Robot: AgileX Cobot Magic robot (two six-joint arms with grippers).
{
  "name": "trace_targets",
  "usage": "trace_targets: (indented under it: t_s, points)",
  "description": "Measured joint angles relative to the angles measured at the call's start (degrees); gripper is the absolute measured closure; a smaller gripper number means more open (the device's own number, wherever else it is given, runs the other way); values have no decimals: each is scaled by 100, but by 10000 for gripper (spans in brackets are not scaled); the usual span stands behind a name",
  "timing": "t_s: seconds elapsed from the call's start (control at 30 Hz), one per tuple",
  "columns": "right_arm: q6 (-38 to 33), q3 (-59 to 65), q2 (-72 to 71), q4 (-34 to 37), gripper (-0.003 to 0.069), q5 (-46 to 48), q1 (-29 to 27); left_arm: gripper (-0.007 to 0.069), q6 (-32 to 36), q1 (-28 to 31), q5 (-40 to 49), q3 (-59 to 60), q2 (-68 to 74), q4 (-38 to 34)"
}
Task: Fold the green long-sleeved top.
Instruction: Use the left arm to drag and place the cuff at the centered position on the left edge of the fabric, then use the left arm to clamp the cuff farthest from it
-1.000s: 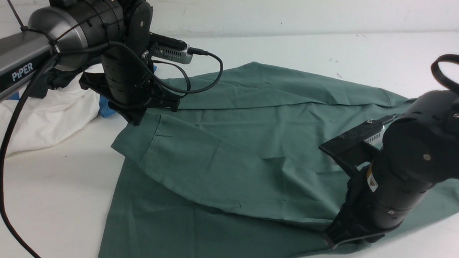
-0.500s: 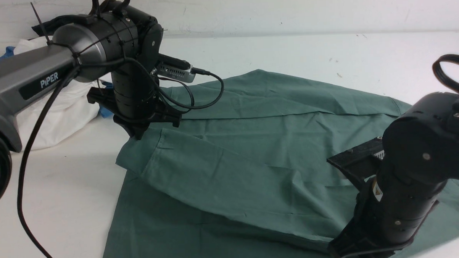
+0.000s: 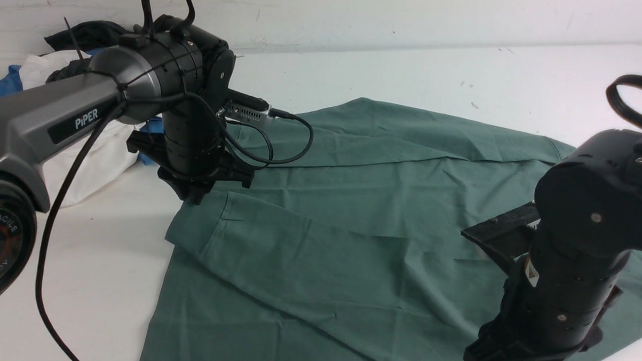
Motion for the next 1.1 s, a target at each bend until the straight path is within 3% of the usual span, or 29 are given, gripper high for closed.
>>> trace_targets:
  t_s: [0.17, 0.27, 0.63, 1.1]
  points:
    - [-5, 0, 0, 0, 263, 5, 0, 286, -372, 1, 42, -127, 0, 555]
    - [-22, 0, 0, 0, 262, 5, 0, 271, -654, 51, 136, -307, 0, 584]
    - [-121, 0, 0, 9, 260, 0, 0, 354, -825, 1060, -144, -2097, 806, -1550]
    - [-127, 0, 0, 51, 260, -55, 0, 356, -806, 1141, -1560, -2341, 1963, -1417]
